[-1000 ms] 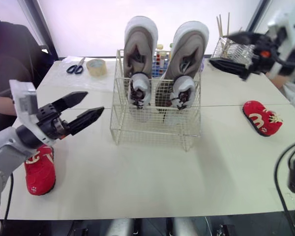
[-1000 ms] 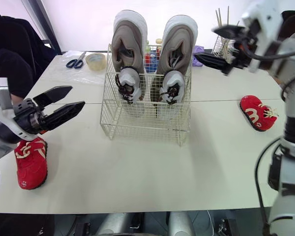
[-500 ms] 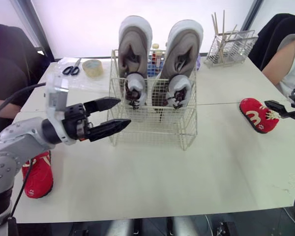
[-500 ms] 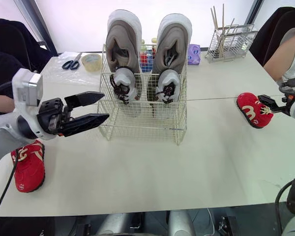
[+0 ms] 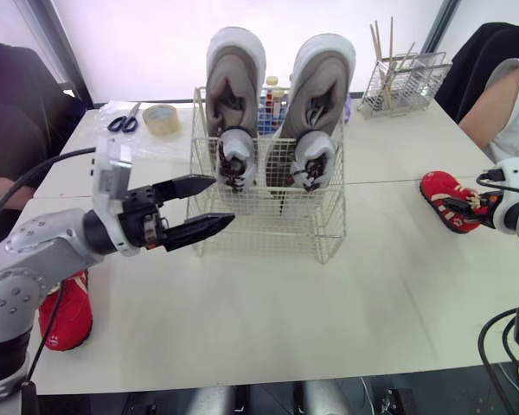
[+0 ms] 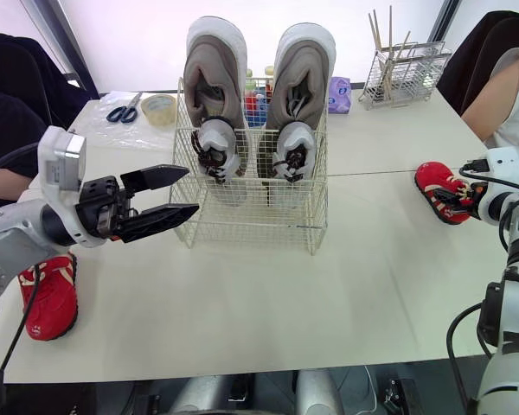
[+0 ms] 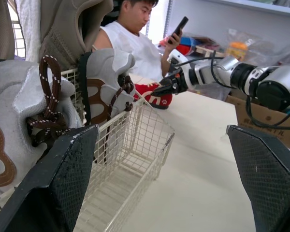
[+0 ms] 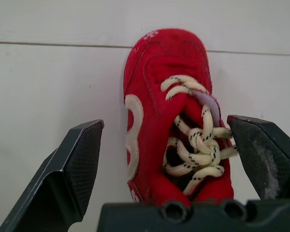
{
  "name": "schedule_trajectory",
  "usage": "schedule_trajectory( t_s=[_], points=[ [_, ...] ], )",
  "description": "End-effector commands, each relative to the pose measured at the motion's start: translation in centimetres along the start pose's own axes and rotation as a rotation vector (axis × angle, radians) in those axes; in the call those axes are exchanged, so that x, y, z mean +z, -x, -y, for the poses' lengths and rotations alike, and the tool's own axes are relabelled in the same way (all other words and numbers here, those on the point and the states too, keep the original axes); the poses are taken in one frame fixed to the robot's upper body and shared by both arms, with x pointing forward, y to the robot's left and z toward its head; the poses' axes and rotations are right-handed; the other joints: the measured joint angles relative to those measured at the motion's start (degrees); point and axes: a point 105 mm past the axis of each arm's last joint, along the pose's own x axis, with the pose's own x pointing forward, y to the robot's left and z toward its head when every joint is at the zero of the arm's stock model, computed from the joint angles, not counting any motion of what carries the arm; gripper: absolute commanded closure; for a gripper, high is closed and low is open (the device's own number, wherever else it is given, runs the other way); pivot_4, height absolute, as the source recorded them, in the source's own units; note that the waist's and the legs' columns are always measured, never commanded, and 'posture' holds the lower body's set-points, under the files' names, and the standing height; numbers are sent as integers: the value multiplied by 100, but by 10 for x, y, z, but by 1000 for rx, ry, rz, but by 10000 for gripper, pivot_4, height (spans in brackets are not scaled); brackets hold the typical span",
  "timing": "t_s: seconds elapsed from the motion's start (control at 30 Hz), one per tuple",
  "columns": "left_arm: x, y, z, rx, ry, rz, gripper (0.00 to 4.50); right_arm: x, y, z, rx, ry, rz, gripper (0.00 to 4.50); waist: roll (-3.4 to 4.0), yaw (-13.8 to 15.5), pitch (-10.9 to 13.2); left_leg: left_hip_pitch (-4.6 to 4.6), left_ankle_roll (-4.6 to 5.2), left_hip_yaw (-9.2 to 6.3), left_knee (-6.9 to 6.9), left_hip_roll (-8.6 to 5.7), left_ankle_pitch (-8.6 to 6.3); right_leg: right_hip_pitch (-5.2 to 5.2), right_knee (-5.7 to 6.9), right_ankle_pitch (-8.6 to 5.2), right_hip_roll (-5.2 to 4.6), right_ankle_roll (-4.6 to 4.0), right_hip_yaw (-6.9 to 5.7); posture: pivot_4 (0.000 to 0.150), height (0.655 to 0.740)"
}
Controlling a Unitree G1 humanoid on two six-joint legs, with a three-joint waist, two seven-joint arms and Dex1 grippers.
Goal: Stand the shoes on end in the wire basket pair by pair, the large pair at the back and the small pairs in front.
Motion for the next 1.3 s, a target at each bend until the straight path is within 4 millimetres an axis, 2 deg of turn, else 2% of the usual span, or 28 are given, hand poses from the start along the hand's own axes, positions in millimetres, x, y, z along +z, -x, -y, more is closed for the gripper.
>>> schedule_trajectory(
  t_s=[0.03, 0.37, 0.47, 0.57, 0.7, 0.73, 0.77, 0.83, 0.93, 1.1, 1.2, 1.3],
  points=[
    [9, 1, 3, 12, -58, 28, 833, 7, 2, 5, -31, 19, 14, 0, 0, 4, 0, 0, 0, 0, 0, 0, 0, 0, 0, 0, 0, 0, 0, 1500, 7400],
    [5, -3, 0, 50, -77, 22, 833, -4, -4, -2, -17, 9, -35, 0, 0, 0, 0, 1, -7, 0, 1, 0, 4, 1, 1, 1, 1, 1, 0, 1500, 7400],
    [6, -5, 0, 51, -83, 20, 0, -9, -6, -6, -5, 25, -66, 7988, 0, -3, 0, 2, -5, 0, 1, 0, 3, 2, 1, 1, 1, 1, 0, 1500, 7400],
    [8, -5, -2, 56, -98, 16, 0, -11, -7, -10, 14, 61, -85, 23309, 0, -4, 0, 4, -6, 0, 1, 0, 4, 3, 2, 1, 2, 2, 0, 1500, 7400],
    [10, -7, -6, 62, -117, 14, 0, -7, -8, -13, 22, 106, -76, 40003, 0, 4, 0, 5, -7, 0, 2, 0, 4, 5, 2, 1, 3, 2, 0, 1500, 7400],
    [10, -7, -7, 62, -119, 14, 0, -3, -8, -14, 28, 117, -65, 43180, 0, 1, 0, 5, -7, 0, 2, 0, 4, 6, 2, 1, 3, 2, 0, 1500, 7400],
    [11, -8, -7, 62, -122, 16, 0, 2, -8, -15, 34, 130, -47, 44159, 0, -2, 0, 5, -7, 0, 2, 0, 4, 6, 2, 1, 3, 2, 0, 1500, 7400],
    [16, -8, -10, 62, -129, 27, 0, 30, -2, -16, 45, 169, 52, 44175, 1, -3, 1, 5, -8, 0, 2, 0, 5, 5, 3, 2, 3, 4, 0, 1500, 7400],
    [29, -5, -16, 73, -125, 72, 0, 86, 19, -16, 43, 211, 259, 44175, 15, -5, 9, 5, -9, 1, 2, 0, 6, 3, 7, 13, 4, 24, 0, 1500, 7400],
    [51, 0, -25, 80, -99, 139, 0, 169, 73, -34, -2, 381, 615, 44175, 29, 2, 19, 5, -10, 0, -1, 1, 6, -4, 11, 15, 7, 28, 0, 1500, 7400],
    [62, 3, -28, 65, -83, 163, 0, 208, 109, -61, 17, 489, 834, 44175, 27, 17, 20, 4, -15, -3, -2, 2, 9, -5, 12, 14, 11, 28, -1, 1500, 7400],
    [76, 5, -32, 44, -65, 188, 0, 238, 154, -110, 88, 699, 1085, 44175, 21, 14, 24, 4, -15, -4, 2, 2, 8, -3, 12, 15, 11, 28, -2, 1500, 7400]
  ],
)
